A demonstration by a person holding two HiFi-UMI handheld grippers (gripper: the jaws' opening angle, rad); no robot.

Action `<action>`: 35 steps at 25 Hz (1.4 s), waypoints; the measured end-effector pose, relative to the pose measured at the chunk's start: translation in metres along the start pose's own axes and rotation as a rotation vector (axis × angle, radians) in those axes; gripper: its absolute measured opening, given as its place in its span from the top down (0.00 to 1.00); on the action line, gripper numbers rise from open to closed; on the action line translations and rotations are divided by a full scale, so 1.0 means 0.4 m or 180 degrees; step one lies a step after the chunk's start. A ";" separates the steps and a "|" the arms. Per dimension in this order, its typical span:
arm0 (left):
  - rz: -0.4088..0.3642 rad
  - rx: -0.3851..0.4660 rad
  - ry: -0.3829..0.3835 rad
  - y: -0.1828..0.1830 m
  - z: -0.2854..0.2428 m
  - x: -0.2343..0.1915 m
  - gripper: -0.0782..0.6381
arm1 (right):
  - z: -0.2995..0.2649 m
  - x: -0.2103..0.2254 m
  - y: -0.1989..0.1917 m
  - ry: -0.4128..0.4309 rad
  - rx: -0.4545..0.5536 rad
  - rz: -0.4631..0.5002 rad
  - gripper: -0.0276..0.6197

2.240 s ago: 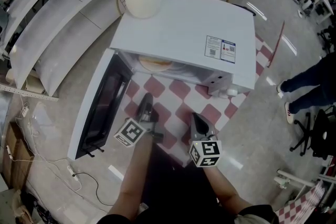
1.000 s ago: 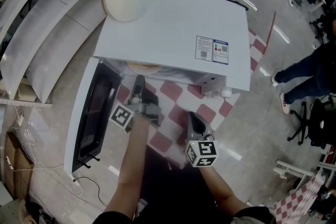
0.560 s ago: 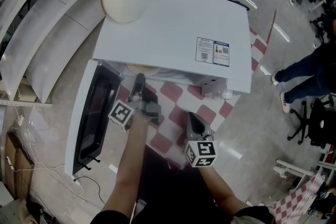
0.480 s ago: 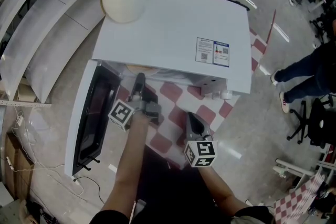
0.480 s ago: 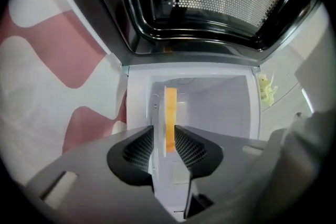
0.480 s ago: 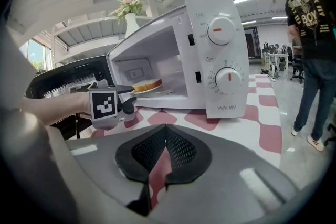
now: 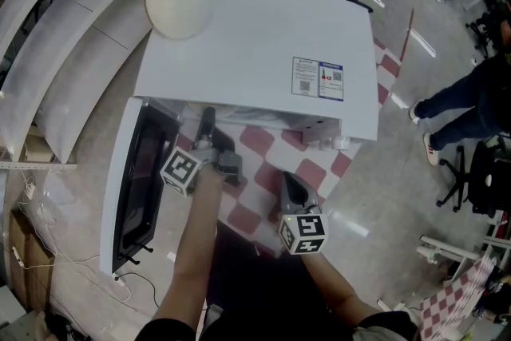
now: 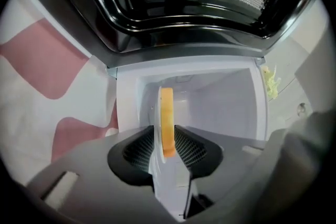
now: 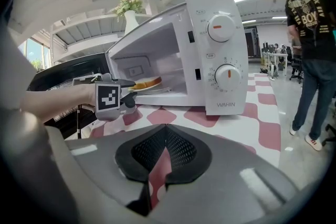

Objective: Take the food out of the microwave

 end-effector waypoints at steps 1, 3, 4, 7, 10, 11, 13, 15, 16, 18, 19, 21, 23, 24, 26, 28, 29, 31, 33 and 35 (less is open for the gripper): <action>-0.0023 -0.0012 0.0021 0.001 -0.002 -0.001 0.73 | -0.001 0.000 0.000 0.0001 0.0001 0.0003 0.95; -0.0029 -0.0011 0.0055 0.001 -0.005 -0.001 0.76 | -0.002 -0.001 0.001 0.0001 0.0003 0.0011 0.95; -0.0034 -0.0006 0.0089 0.002 -0.004 -0.002 0.79 | -0.003 -0.001 0.001 0.0000 0.0002 0.0016 0.95; 0.0031 0.0015 0.0133 0.002 -0.002 -0.005 0.86 | -0.003 0.002 0.000 -0.0019 -0.0009 0.0027 0.95; 0.0063 0.0009 0.0119 0.003 -0.004 -0.007 0.86 | -0.003 0.008 -0.001 -0.0045 -0.0014 0.0012 0.95; 0.0052 0.0005 0.0133 0.006 -0.004 -0.010 0.86 | -0.005 0.010 -0.001 -0.0049 -0.0013 0.0012 0.95; 0.0066 0.0020 0.0157 0.007 -0.003 -0.013 0.86 | -0.008 0.014 0.000 -0.0066 -0.0010 0.0007 0.95; 0.0075 0.0038 0.0170 0.006 0.002 -0.014 0.85 | -0.010 0.021 0.000 -0.0098 -0.0002 -0.0013 0.95; 0.0075 0.0043 0.0167 0.005 0.004 -0.014 0.86 | -0.011 0.025 0.001 -0.0116 0.0003 -0.0020 0.95; 0.0076 0.0045 0.0152 0.005 0.007 -0.015 0.85 | -0.014 0.030 0.003 -0.0147 0.0015 -0.0029 0.95; 0.0081 0.0045 0.0147 0.005 0.008 -0.015 0.86 | -0.014 0.031 0.004 -0.0159 0.0024 -0.0034 0.96; 0.0096 0.0048 0.0143 0.005 0.011 -0.016 0.86 | -0.013 0.033 0.006 -0.0178 0.0042 -0.0043 0.95; 0.0107 0.0050 0.0145 0.004 0.014 -0.017 0.86 | -0.010 0.034 0.007 -0.0189 0.0057 -0.0046 0.95; 0.0111 0.0051 0.0147 0.004 0.015 -0.017 0.86 | -0.007 0.034 0.008 -0.0194 0.0065 -0.0043 0.96; 0.0128 0.0053 0.0147 0.002 0.019 -0.018 0.86 | -0.002 0.037 0.008 -0.0215 0.0079 -0.0041 0.95; 0.0146 0.0057 0.0145 0.000 0.024 -0.018 0.86 | 0.001 0.043 0.009 -0.0243 0.0093 -0.0051 0.95; 0.0147 0.0057 0.0143 -0.001 0.027 -0.019 0.86 | 0.003 0.046 0.010 -0.0254 0.0098 -0.0057 0.95; 0.0152 0.0056 0.0133 -0.003 0.033 -0.016 0.86 | 0.006 0.050 0.011 -0.0271 0.0109 -0.0064 0.95; 0.0168 0.0058 0.0113 -0.006 0.037 -0.012 0.86 | 0.008 0.053 0.013 -0.0280 0.0123 -0.0070 0.96; 0.0137 0.0056 0.0125 -0.006 0.044 -0.013 0.86 | 0.009 0.053 0.016 -0.0275 0.0140 -0.0068 0.95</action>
Point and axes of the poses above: the fingertips, and each gripper's own axes: z backward along the fingers, x to its right, y out of its top, the point moved 10 cm from there along z, backward along the fingers, and after that the axes turned 8 degrees about -y, right-handed, at the moved point
